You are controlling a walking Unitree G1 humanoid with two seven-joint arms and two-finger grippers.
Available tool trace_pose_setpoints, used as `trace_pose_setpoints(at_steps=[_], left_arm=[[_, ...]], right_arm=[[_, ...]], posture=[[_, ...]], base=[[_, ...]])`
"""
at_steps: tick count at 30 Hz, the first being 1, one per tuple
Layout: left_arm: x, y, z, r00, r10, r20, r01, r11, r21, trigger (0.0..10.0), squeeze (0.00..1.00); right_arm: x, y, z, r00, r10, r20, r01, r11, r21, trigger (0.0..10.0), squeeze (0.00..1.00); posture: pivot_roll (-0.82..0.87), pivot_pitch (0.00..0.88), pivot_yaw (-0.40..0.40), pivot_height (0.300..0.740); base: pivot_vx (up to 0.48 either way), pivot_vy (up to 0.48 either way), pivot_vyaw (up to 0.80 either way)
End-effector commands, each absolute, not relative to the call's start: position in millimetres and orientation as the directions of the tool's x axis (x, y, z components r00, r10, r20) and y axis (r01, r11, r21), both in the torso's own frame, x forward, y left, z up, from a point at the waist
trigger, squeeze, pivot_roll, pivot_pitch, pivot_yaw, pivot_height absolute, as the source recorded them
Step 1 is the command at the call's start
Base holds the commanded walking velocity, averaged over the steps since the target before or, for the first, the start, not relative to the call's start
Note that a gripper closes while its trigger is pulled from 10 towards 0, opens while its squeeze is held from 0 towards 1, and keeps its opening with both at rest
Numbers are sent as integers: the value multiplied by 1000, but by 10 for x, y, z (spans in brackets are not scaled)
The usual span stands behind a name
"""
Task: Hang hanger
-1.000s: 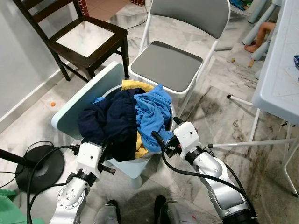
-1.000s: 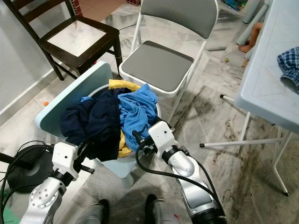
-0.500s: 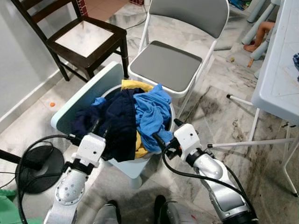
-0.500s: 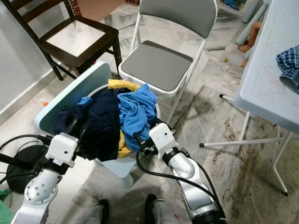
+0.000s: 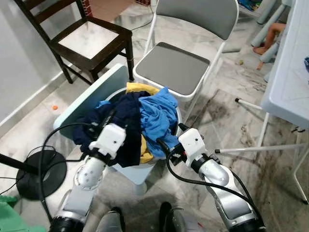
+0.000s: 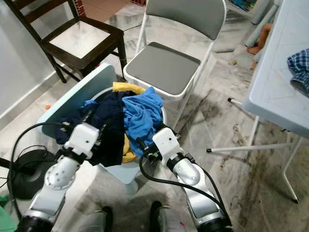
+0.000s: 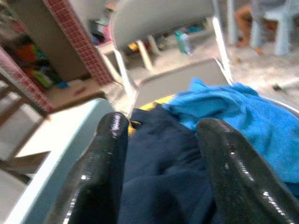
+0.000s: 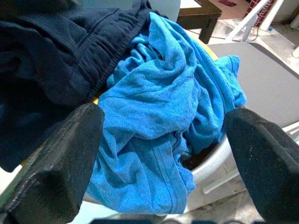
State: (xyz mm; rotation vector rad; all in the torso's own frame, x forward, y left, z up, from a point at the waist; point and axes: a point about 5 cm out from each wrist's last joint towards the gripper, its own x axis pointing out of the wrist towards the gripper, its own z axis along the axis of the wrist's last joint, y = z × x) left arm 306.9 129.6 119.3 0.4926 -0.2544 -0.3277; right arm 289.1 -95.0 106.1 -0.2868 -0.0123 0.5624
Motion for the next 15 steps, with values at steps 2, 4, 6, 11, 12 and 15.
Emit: trace_pose_setpoints(at_steps=[2,4,6,11,12,15], left_arm=[[3094,1213,1053,906,-418,67,324,786,527,10000,1000],[3143,1160,1017,893,-449,13,373,757,536,10000,1000],[3148,1167,1014,897,-441,7,371,764,529,10000,1000],[3084,1205,921,896,-440,-56,404,756,516,10000,1000],[3076,1211,911,898,-435,-66,405,759,510,10000,1000],[3033,1236,905,910,-404,-96,399,785,475,10000,1000]], right_arm=[[2840,-945,1016,842,532,-86,-534,803,-263,10000,0],[2827,-982,1014,849,520,-90,-524,808,-269,10000,0],[2821,-997,1012,852,515,-90,-519,811,-270,10000,0],[2801,-1026,1000,858,505,-93,-510,817,-268,10000,0],[2798,-1025,999,858,505,-94,-510,818,-267,10000,0],[2796,-1008,996,857,506,-95,-512,817,-265,10000,0]], posture=[[149,312,-53,740],[132,310,-45,740],[129,309,-41,740],[128,309,-34,740],[129,309,-34,740],[142,312,-35,740]], base=[[0,0,0],[0,0,0],[0,0,0],[0,0,0],[0,0,0],[0,0,0]])
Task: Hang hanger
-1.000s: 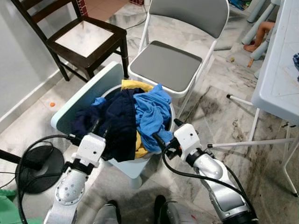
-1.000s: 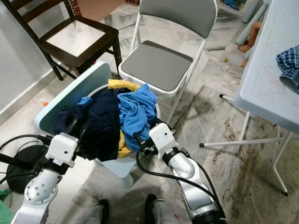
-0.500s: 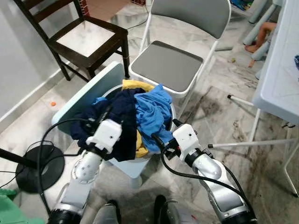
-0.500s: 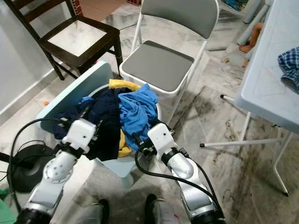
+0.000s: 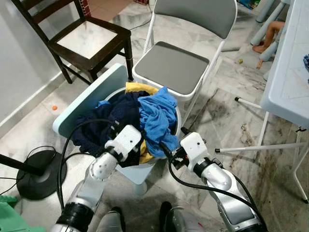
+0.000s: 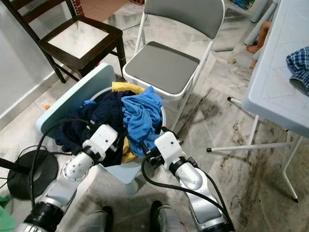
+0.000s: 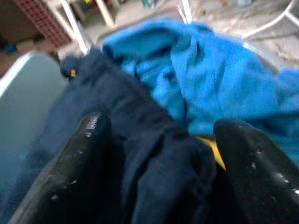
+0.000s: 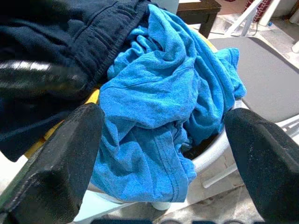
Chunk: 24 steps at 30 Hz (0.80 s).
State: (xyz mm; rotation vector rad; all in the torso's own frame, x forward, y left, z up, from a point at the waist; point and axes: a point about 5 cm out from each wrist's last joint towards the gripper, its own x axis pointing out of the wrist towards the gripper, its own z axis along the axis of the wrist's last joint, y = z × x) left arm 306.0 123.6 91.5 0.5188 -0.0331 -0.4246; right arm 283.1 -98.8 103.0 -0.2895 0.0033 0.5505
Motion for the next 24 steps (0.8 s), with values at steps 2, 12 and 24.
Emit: trace_pose_setpoints(at_steps=[2,12,24], left_arm=[[3007,1247,893,909,-401,-112,404,786,468,10000,1000],[2985,1560,580,914,-288,-285,393,802,450,0,0],[3111,1878,850,994,-86,-68,108,880,462,0,0]], right_arm=[[2800,-992,995,854,511,-97,-517,815,-262,10000,0],[2823,-937,1008,839,535,-100,-541,800,-260,10000,0],[2822,-969,996,843,527,-107,-535,802,-266,10000,0]], posture=[[153,317,-41,740],[165,325,-54,740],[152,318,-55,740]], base=[[0,0,0],[0,0,0],[0,0,0]])
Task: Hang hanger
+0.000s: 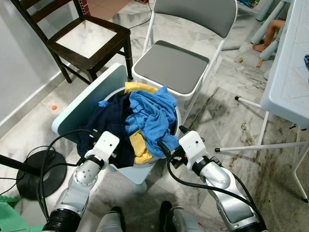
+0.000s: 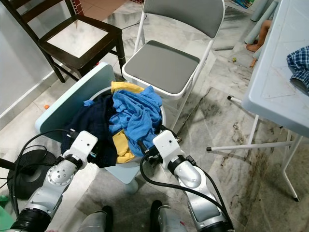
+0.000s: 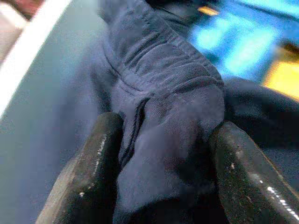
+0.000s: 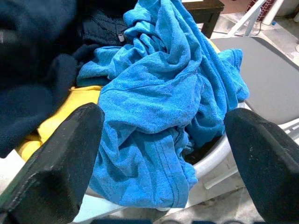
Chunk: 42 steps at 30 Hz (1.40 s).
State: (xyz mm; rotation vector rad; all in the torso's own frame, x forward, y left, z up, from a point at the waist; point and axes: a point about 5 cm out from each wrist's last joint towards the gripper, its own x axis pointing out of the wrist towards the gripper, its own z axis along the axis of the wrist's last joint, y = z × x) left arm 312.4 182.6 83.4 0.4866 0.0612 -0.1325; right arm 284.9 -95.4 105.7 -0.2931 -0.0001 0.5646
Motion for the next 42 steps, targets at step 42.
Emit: trace_pose_setpoints(at_steps=[42], left_arm=[[3540,1255,2880,686,-189,702,-48,952,302,0,0]], right_arm=[[3006,-968,1052,883,465,-65,-463,839,-286,10000,0]], posture=[[164,249,-11,740]], base=[[0,0,0]])
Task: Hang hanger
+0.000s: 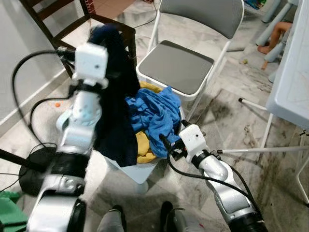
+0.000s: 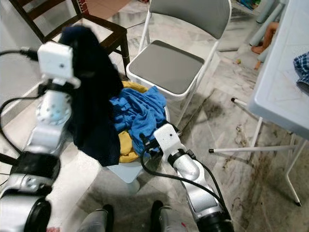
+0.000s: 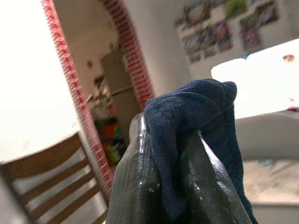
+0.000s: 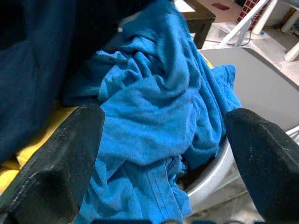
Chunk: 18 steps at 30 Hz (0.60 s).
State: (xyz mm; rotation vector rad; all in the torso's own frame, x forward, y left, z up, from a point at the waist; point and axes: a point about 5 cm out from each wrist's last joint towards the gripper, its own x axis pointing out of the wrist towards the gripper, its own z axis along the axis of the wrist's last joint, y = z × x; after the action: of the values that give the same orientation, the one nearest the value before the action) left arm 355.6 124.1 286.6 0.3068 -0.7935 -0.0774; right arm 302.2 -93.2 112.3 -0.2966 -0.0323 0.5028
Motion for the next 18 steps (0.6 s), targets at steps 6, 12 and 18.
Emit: trace_pose_setpoints(at_steps=[6,12,18], left_arm=[[3447,833,3077,571,-361,737,172,931,323,0,0],[3352,928,2611,662,-379,647,313,924,220,0,0],[3215,1273,1947,828,-296,477,265,955,133,0,0]], right_arm=[[3031,-1013,1043,902,427,-60,-425,857,-294,10000,0],[2999,-1126,980,923,376,-80,-382,871,-309,10000,0],[3008,-1209,967,929,358,-95,-369,870,-327,10000,0]], posture=[[155,246,1,740],[150,260,-12,740],[169,282,-50,740]], base=[[0,0,0],[0,0,0],[0,0,0]])
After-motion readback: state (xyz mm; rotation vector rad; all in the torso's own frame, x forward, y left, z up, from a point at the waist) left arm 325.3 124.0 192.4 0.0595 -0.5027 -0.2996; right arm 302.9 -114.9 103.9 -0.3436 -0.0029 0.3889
